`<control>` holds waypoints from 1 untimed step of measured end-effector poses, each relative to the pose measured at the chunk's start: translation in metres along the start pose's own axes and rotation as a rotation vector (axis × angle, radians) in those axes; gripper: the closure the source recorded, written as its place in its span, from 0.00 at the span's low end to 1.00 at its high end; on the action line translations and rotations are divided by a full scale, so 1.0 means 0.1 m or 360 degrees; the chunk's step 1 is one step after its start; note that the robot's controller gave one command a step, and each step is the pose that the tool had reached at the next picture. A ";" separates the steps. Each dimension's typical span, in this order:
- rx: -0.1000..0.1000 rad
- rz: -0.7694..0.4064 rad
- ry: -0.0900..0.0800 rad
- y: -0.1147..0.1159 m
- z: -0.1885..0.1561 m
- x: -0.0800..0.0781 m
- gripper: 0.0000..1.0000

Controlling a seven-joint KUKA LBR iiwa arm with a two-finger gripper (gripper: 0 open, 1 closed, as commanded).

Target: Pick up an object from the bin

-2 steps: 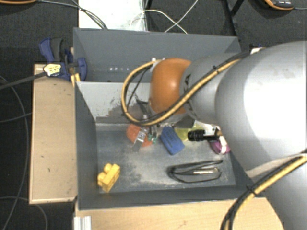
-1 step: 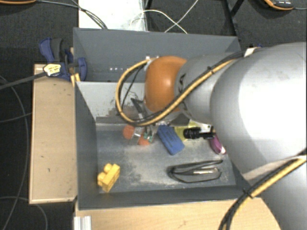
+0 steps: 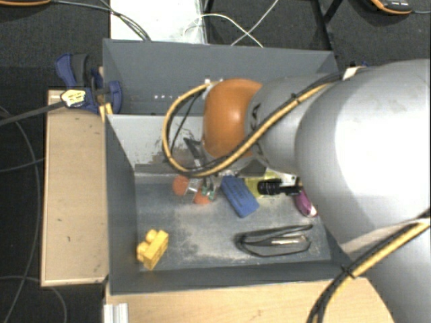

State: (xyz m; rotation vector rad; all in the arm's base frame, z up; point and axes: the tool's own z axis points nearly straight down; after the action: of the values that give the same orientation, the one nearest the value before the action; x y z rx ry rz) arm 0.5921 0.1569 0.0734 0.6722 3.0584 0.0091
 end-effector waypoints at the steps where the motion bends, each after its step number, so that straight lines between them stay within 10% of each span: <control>1: 0.0003 0.0001 0.0005 -0.01 -0.04 0.01 1.00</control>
Offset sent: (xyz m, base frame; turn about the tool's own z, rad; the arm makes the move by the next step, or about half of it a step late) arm 0.0000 0.0001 0.0436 0.0000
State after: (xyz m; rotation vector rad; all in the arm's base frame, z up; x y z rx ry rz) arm 0.5907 0.1564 0.0776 0.6739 3.0617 0.0069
